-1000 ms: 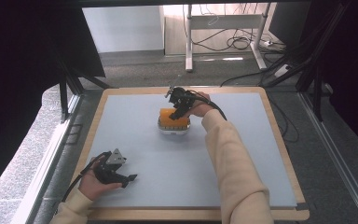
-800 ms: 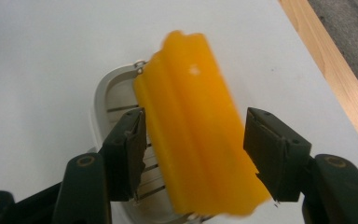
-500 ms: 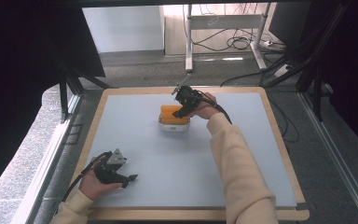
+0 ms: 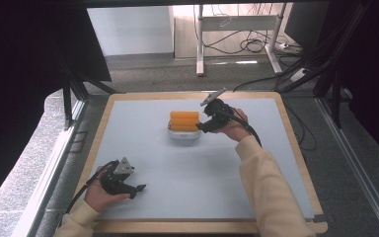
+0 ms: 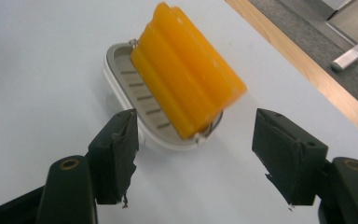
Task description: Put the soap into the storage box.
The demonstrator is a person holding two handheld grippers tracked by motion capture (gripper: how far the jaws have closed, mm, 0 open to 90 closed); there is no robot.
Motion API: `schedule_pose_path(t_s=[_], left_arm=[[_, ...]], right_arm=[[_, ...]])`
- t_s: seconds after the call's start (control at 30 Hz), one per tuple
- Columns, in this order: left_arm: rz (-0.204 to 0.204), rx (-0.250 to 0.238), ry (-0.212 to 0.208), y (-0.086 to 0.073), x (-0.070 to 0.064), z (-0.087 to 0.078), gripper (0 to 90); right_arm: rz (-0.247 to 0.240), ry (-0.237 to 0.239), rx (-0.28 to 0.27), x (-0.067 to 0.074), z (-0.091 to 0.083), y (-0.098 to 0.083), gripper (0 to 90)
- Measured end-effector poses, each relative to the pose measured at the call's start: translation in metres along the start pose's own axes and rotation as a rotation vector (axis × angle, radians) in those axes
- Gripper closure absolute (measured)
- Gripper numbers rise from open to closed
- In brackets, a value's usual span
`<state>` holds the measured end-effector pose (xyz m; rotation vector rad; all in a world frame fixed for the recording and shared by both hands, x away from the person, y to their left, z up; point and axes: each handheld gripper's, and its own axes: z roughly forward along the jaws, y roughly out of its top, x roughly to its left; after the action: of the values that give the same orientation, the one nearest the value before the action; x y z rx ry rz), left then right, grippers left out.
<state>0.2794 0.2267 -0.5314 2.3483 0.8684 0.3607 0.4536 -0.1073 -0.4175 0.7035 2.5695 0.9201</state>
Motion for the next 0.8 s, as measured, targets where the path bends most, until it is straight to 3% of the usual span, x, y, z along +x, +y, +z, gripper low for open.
schedule_pose_path(t_s=[0.23,0.43,0.5,0.53,0.8], left_arm=[[0.002,-0.006,0.005,0.001,-0.002,-0.001,20.7],[0.000,-0.002,0.010,0.001,-0.002,0.000,20.7],[0.000,-0.003,0.010,0.001,-0.003,0.000,20.7],[0.004,-0.003,0.014,0.001,-0.003,0.000,20.7],[-0.002,-0.010,0.017,0.003,-0.004,0.003,20.8]], right_arm=[[0.045,-0.009,-0.049,0.013,-0.029,-0.049,30.1],[0.139,-0.021,-0.087,0.018,-0.054,-0.094,28.7],[0.149,-0.023,-0.091,0.018,-0.056,-0.099,28.7],[0.176,-0.028,-0.097,0.021,-0.064,-0.114,28.0],[0.217,-0.042,-0.087,0.031,-0.074,-0.154,26.8]])
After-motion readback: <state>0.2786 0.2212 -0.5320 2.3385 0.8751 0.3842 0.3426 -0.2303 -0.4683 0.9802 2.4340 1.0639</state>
